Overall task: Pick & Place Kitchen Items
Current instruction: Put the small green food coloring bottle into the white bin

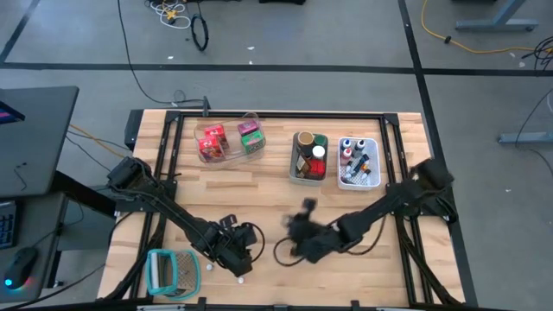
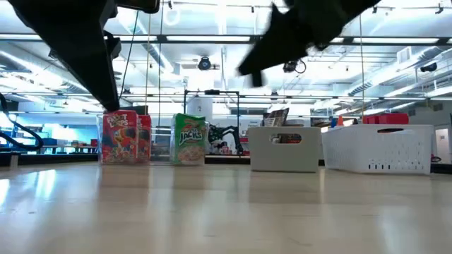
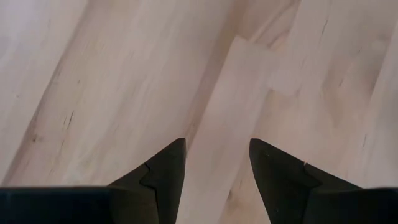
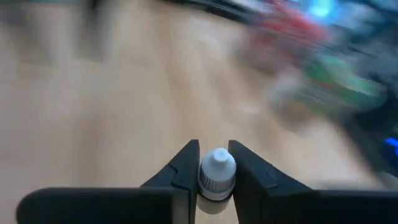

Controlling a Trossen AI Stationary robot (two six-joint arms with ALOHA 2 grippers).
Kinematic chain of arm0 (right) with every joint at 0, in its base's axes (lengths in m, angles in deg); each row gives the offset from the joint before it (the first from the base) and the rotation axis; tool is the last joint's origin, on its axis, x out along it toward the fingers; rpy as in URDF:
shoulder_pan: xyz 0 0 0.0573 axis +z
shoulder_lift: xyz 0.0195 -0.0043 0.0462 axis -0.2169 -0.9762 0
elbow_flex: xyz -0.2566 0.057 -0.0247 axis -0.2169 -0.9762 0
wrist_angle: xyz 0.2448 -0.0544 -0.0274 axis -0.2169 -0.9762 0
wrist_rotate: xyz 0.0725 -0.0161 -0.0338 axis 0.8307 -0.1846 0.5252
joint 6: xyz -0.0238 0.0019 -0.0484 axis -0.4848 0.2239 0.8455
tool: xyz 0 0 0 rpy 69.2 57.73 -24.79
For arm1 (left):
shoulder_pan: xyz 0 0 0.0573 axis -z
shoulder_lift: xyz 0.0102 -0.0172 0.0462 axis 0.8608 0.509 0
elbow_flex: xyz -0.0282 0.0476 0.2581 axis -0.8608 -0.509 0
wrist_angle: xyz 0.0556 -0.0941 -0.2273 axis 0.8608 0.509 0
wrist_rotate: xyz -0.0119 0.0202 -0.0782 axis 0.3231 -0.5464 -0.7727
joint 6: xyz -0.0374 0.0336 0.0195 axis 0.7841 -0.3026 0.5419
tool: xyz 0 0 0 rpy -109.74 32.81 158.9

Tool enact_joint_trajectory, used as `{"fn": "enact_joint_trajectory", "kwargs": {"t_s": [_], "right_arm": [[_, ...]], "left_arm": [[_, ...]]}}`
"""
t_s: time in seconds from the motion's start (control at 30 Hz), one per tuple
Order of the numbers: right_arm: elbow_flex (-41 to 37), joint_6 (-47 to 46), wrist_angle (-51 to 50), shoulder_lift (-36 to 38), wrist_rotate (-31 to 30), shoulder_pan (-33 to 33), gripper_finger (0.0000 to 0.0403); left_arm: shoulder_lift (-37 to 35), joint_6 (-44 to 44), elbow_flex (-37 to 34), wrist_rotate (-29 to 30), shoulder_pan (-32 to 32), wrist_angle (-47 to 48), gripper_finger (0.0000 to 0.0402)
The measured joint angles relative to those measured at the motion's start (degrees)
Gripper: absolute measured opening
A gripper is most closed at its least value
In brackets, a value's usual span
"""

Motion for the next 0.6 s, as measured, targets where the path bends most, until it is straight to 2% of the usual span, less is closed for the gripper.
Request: {"fn": "enact_joint_trajectory", "kwargs": {"t_s": [0.1, 0.3, 0.43, 0.6], "right_arm": [[-2.63, -8.37, -12.23, 6.07, -9.89, -0.02, 0.0068], [-11.09, -33.33, -34.32, 17.48, -16.20, -0.02, 0.0081], [-19.15, -46.25, -39.31, 24.41, -18.93, -0.22, 0.0077], [-28.20, -53.96, -39.31, 31.64, -19.38, -1.36, 0.0077]], "left_arm": [[0.00, 0.00, 0.02, 0.51, 0.00, -0.96, 0.0187], [-0.02, -0.02, 0.02, 0.90, 0.02, -2.85, 0.0187], [-0.02, -0.02, 0.07, 4.00, 0.00, -4.22, 0.0187], [-0.02, -0.02, 0.07, 6.08, -0.15, -4.81, 0.0187]]}}
